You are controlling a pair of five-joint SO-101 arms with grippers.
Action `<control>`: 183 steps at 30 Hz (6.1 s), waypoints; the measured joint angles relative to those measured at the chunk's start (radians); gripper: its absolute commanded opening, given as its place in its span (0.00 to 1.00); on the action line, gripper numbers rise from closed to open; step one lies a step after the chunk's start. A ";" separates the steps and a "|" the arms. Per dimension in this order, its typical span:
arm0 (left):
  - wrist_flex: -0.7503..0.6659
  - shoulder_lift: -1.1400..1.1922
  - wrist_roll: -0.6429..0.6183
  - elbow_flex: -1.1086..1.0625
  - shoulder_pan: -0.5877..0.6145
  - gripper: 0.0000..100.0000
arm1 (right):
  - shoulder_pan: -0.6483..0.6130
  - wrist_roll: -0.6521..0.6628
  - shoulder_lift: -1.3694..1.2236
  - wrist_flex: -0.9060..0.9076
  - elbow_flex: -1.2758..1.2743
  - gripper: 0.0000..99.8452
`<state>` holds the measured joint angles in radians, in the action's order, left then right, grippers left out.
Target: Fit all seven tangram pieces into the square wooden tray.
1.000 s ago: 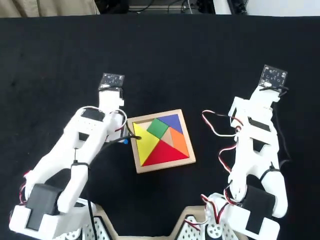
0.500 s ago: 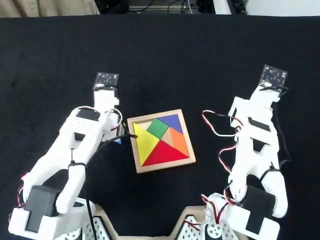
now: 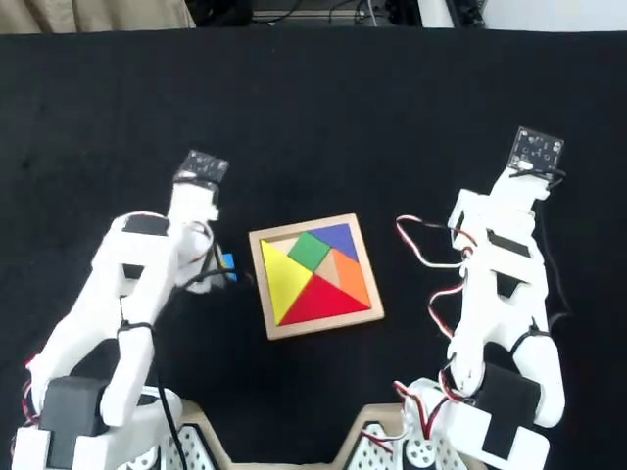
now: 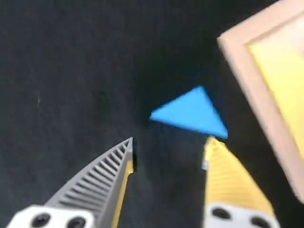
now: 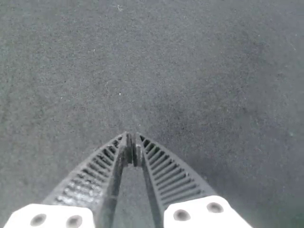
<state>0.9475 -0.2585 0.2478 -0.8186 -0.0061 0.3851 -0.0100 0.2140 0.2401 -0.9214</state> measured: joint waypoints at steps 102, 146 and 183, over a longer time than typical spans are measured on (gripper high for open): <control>-0.081 0.284 0.534 0.411 -0.439 0.11 | -0.002 0.000 0.000 0.000 0.000 0.01; 0.017 0.275 0.493 0.486 -0.354 0.25 | -0.002 0.000 0.000 0.000 0.000 0.01; -0.123 0.218 0.476 0.345 -0.212 0.25 | -0.002 0.000 0.000 0.000 0.000 0.01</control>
<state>0.8247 -0.0407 0.7234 -0.4733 -0.2179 0.3836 -0.0100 0.2140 0.2401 -0.9214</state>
